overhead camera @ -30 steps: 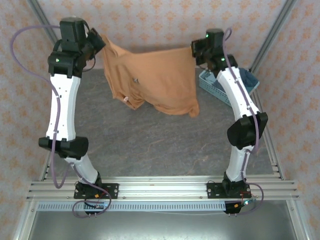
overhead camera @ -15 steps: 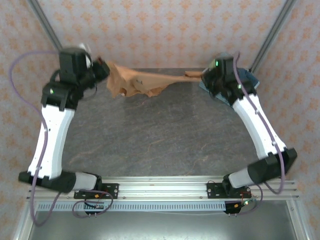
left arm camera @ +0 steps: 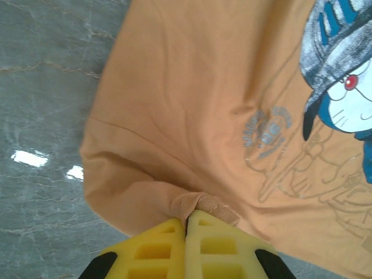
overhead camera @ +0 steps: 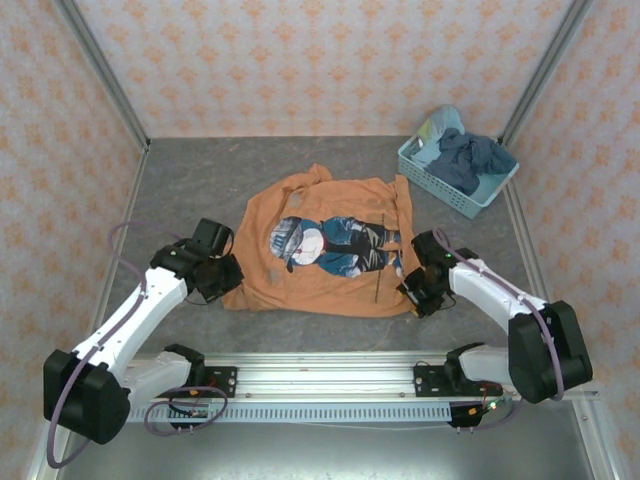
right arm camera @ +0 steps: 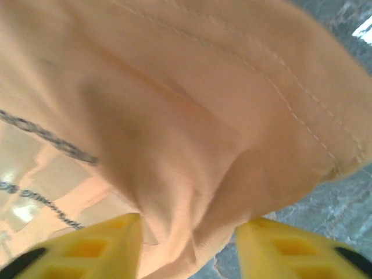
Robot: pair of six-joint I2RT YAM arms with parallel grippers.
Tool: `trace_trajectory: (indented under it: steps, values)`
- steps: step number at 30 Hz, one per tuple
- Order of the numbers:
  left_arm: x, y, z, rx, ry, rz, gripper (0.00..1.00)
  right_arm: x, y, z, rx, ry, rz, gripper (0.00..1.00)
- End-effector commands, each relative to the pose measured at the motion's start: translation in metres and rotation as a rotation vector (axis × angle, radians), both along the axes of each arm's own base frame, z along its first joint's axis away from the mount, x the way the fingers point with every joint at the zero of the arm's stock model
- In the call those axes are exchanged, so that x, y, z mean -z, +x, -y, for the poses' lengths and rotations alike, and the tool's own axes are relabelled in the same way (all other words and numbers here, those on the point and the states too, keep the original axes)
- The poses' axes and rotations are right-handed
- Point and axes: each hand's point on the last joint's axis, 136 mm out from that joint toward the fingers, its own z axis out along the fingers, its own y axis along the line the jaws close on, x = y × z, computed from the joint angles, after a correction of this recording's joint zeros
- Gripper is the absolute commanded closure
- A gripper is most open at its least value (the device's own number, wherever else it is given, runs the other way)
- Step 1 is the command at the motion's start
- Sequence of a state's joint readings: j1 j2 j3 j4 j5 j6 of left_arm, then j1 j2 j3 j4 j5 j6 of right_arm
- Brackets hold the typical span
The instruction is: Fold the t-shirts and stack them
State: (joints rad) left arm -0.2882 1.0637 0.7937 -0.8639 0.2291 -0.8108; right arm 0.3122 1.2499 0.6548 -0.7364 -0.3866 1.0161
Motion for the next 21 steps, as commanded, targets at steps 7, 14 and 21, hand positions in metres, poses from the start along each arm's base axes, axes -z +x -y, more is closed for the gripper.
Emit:
trace_trajectory:
  steps: [7, 14, 21]
  values:
    - [-0.016, 0.004, -0.015, -0.04, 0.085, 0.052, 1.0, -0.033, -0.05, 0.066, 0.017, -0.267, -0.052, 0.43]
    - [-0.016, -0.001, -0.019, -0.063, 0.087, 0.059, 1.0, -0.017, -0.033, 0.057, 0.076, -0.186, 0.021, 0.43]
    - [-0.016, 0.003, -0.014, -0.059, 0.066, 0.071, 1.0, 0.016, -0.014, 0.044, 0.095, -0.133, -0.022, 0.5]
